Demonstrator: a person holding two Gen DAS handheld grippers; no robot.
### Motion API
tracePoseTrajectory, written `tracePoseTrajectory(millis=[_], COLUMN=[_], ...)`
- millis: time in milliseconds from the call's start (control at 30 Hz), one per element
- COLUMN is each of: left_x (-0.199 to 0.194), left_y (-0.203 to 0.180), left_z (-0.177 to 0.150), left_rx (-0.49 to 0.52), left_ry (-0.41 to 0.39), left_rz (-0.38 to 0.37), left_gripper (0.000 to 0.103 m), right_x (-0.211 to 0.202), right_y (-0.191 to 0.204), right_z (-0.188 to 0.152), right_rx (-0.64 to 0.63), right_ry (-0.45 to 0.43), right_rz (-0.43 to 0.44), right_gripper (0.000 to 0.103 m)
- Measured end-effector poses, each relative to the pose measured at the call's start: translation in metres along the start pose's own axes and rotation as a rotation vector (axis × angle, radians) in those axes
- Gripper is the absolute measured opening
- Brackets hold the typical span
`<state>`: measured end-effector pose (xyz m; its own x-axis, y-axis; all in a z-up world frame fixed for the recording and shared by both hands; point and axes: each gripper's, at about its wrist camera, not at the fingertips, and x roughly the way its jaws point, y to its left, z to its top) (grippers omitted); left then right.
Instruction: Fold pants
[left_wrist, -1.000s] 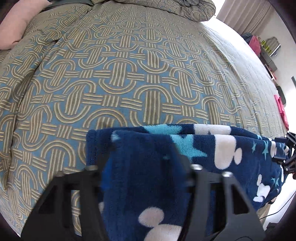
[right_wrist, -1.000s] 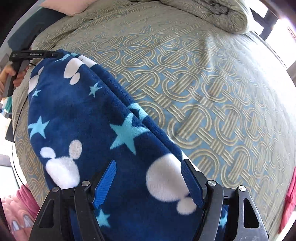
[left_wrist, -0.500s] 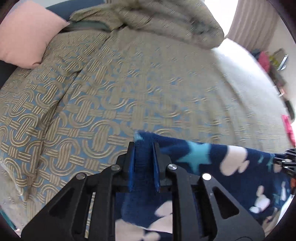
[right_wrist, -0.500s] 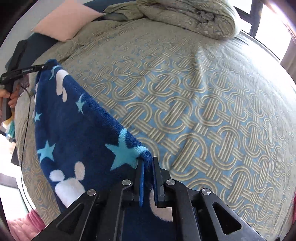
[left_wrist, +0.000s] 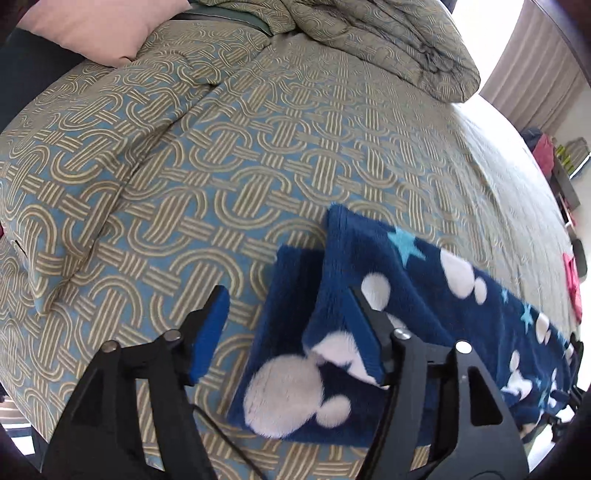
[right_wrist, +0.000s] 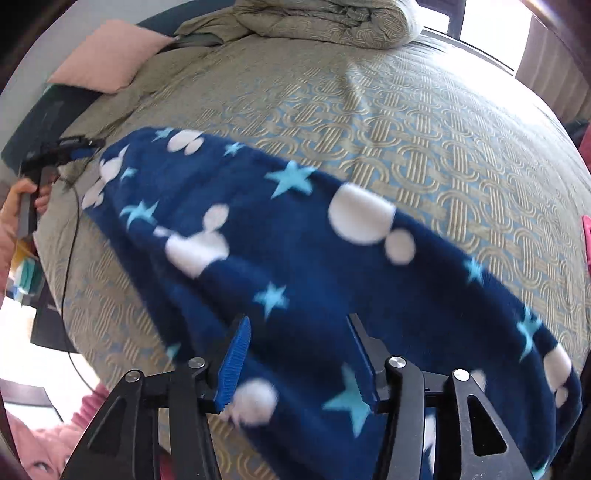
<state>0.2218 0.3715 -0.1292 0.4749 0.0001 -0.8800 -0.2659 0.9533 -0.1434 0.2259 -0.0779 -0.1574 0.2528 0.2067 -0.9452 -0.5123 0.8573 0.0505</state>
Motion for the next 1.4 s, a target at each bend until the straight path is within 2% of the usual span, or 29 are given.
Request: tracePoseTrajectory(millis=[67,167,200,233,267,300,367,467,633,733,800,867,933,967,1000,1033,1067,1100,1167,1267,1400], left_x=[0.008,0.019,0.022,0.024,0.024,0.024,0.021,0.02,0.023,0.015,0.01,0.011,0.014,0.016,0.017,0.018,0.017,0.016,0.012,0.013,0.018], left_y=[-0.001,-0.005,-0.008,-0.012,-0.015,-0.018,-0.019,-0.014,-0.009,-0.012,-0.012,-0.017,-0.028,-0.034,-0.041,-0.047,-0.053,-0.058,-0.064,-0.06,-0.048], left_z=[-0.003,-0.002,-0.003,-0.004,-0.005,-0.006,-0.008,-0.01,-0.02,-0.031,-0.041,-0.046,-0.047,-0.045,-0.041,-0.036,-0.029,-0.02,-0.002,0.025,0.043], left_rx=[0.001,-0.021,-0.015,-0.004,0.009,0.02,0.028,0.023,-0.009,0.018,0.018,0.037,0.068,0.075,0.088,0.103,0.12,0.131,0.119,0.039,-0.026], left_ry=[0.018,0.042,0.051,0.057,0.061,0.065,0.058,0.058,0.1,0.104,0.102,0.1,0.103,0.103,0.102,0.097,0.081,0.058,0.022,0.014,-0.007], left_rz=[0.007,-0.032,-0.024,-0.017,-0.012,-0.009,-0.017,-0.031,-0.067,-0.088,-0.108,-0.135,-0.129,-0.132,-0.14,-0.139,-0.128,-0.107,-0.09,-0.068,-0.021], left_gripper=[0.067,0.067,0.067,0.067,0.067,0.067,0.067,0.067,0.067,0.069,0.074,0.074,0.073,0.064,0.048,0.039,0.024,0.016,0.016,0.017,0.026], right_x=[0.003,0.024,0.031,0.034,0.03,0.025,0.011,0.0,-0.003,-0.003,-0.001,0.002,0.0,0.001,0.003,0.004,0.007,0.007,0.008,0.01,0.01], right_y=[0.015,0.022,0.021,0.017,0.011,0.006,-0.002,-0.013,-0.03,-0.023,-0.022,-0.02,-0.024,-0.024,-0.023,-0.022,-0.02,-0.02,-0.019,-0.016,-0.009], right_z=[-0.025,-0.041,-0.043,-0.043,-0.042,-0.041,-0.042,-0.045,-0.048,-0.047,-0.046,-0.044,-0.045,-0.044,-0.043,-0.041,-0.039,-0.04,-0.041,-0.041,-0.037], right_rx=[-0.036,-0.071,-0.057,-0.026,0.026,0.066,0.1,0.108,0.209,0.226,0.227,0.227,0.225,0.227,0.229,0.231,0.233,0.235,0.237,0.224,0.176], right_ry=[0.04,0.075,0.086,0.085,0.073,0.056,0.016,0.003,0.009,0.007,0.015,0.024,0.031,0.036,0.038,0.04,0.041,0.041,0.043,0.055,0.08], right_rz=[-0.022,-0.139,-0.195,-0.207,-0.184,-0.157,-0.12,-0.084,-0.021,-0.015,-0.013,-0.015,-0.019,-0.022,-0.023,-0.025,-0.026,-0.025,-0.024,-0.02,-0.034], right_gripper=[0.058,0.057,0.048,0.038,0.024,0.016,0.013,0.012,0.012,0.012,0.012,0.013,0.013,0.013,0.013,0.013,0.013,0.013,0.013,0.015,0.021])
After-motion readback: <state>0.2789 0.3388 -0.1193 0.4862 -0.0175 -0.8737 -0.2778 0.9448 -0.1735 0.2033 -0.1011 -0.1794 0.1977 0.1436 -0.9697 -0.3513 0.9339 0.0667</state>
